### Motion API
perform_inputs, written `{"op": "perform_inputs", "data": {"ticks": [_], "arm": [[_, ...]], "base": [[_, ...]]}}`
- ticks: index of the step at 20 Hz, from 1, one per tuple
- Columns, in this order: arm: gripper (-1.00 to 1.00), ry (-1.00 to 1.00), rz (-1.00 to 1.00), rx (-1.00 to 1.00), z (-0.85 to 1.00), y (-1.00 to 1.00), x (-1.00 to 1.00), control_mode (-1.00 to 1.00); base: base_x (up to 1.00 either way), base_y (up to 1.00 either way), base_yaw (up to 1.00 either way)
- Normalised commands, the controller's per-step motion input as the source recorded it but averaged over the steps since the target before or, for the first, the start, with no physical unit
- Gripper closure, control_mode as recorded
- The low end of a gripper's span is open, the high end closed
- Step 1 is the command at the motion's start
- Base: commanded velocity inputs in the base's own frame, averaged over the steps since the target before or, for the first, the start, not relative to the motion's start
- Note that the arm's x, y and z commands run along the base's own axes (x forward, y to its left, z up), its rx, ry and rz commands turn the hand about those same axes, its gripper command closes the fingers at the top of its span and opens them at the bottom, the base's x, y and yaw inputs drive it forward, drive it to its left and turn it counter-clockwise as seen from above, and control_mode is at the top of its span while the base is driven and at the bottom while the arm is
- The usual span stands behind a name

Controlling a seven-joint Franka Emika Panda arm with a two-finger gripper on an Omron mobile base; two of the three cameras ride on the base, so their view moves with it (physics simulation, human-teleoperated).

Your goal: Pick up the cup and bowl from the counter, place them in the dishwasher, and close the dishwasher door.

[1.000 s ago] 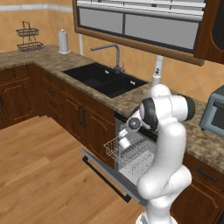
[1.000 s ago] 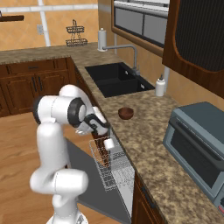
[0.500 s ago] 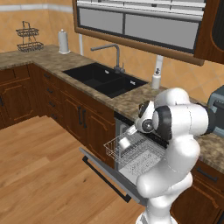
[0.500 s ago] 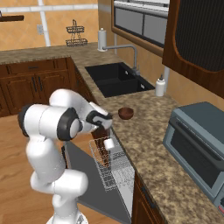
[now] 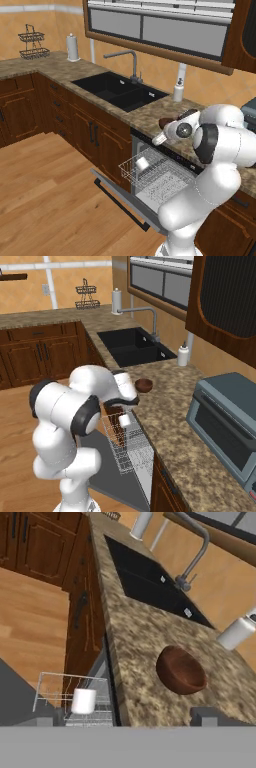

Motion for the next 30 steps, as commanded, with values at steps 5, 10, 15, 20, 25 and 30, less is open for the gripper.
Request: {"op": "perform_inputs", "data": {"ticks": [5,10,15,20,25,30], "arm": [[-1.0,0.4,0.0,0.0,1.0,0.04,0.44,-1.0],[-1.0,0.29,0.0,-0.02,1.0,0.21,0.62,-1.0],[-1.0,0.11,0.0,-0.07,1.0,0.21,0.31,-1.0],[-1.0,-0.02,0.01,-0.1,1.0,0.34,0.26,-1.0],[-1.0,-0.08,0.03,-0.12,1.0,0.31,0.4,-1.0],[-1.0,0.12,-0.02,-0.13,1.0,0.0,0.12,-1.0]], "base": [[0.0,0.0,0.0],[0.0,0.0,0.0],[0.0,0.0,0.0],[0.0,0.0,0.0],[0.0,0.0,0.0],[0.0,0.0,0.0]]}}
